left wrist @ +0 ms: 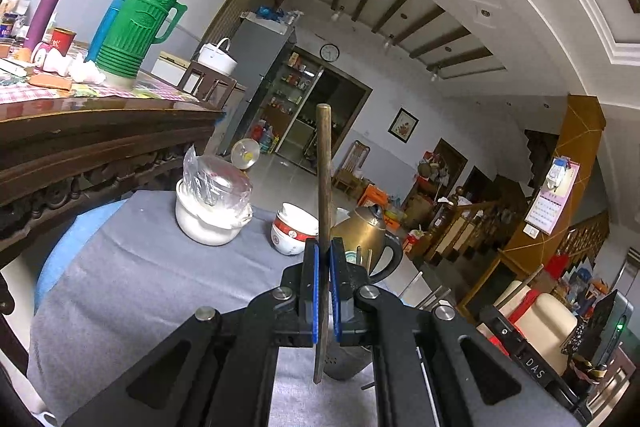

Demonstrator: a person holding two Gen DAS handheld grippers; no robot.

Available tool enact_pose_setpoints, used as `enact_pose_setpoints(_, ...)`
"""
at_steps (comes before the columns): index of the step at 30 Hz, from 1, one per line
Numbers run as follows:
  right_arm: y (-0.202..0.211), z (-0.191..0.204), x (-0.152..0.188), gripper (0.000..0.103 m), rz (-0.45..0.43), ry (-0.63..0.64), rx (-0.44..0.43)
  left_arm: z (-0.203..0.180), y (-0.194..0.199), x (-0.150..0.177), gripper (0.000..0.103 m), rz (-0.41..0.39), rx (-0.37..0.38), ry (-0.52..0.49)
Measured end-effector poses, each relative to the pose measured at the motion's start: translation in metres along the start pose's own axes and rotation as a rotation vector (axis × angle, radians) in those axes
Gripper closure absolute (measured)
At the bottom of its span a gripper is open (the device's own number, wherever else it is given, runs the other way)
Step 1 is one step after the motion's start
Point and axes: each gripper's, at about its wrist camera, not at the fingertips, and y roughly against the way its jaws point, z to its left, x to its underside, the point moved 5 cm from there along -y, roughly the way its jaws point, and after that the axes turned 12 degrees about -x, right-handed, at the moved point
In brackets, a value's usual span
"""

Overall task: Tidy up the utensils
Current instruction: 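Carry both chopsticks over the grey cup and lower them in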

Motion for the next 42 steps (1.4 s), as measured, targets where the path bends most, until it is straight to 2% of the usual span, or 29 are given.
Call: enact_pose_setpoints(42,0.005,0.0,-0.001,0.097,-0.007,-0.001,0.002,-0.014,0.006,-0.003,0.098,-0.004,0.027,-0.027)
